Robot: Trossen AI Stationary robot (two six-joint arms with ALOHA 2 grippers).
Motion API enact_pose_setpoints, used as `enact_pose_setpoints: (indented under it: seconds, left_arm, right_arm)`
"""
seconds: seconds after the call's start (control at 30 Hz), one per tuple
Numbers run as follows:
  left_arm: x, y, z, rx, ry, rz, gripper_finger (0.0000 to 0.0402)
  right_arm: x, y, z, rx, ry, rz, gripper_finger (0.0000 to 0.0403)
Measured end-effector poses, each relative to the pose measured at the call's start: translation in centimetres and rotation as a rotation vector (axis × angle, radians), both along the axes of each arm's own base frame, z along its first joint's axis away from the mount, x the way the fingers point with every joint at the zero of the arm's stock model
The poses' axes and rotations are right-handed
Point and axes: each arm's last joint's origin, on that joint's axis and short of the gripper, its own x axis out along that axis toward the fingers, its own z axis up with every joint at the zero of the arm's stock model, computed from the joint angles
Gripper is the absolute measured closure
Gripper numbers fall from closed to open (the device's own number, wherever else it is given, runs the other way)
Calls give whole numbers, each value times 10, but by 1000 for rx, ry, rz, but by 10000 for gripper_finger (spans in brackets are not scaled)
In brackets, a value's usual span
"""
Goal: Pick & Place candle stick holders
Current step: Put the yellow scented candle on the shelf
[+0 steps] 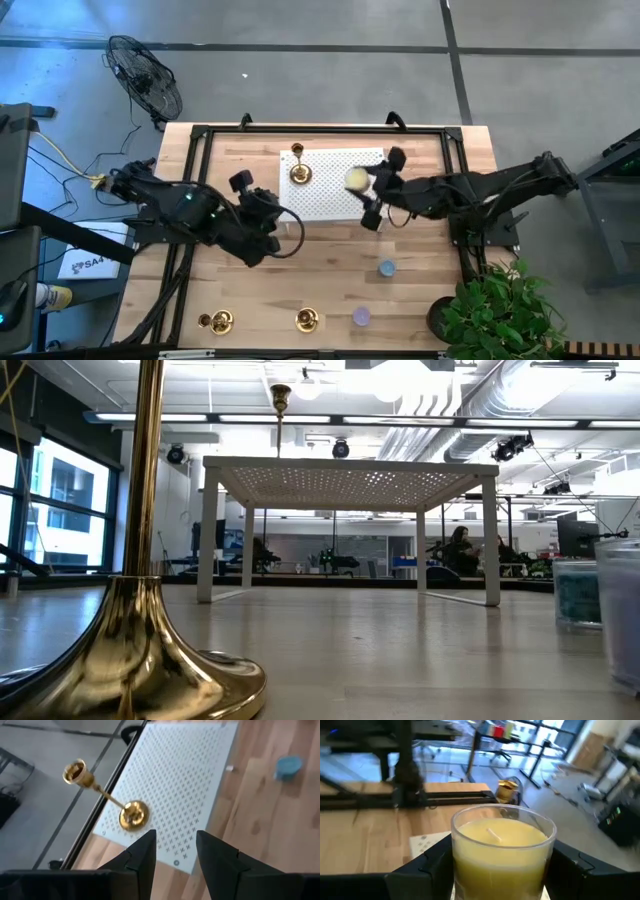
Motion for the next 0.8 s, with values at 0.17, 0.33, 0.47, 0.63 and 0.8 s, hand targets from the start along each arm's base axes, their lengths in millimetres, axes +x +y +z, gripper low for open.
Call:
enact_pose_setpoints:
  seconds: [0.17,0.33,0.47,0.63,0.8]
  left_arm:
    - [3,-2,-18,32,61,7,264]
    - [6,-3,-34,55,107,8,264]
    - [6,-3,-40,58,132,5,264]
    - [6,-4,-46,60,153,5,264]
    - [7,-4,-51,70,170,5,264]
  right_arm:
    - [3,-21,-2,71,-17,-86,179]
    - [4,-42,-6,103,9,-136,179]
    - [6,-54,-9,124,21,-142,179]
    - [10,-69,-18,148,24,-149,179]
    - [13,-83,-40,200,-15,-132,179]
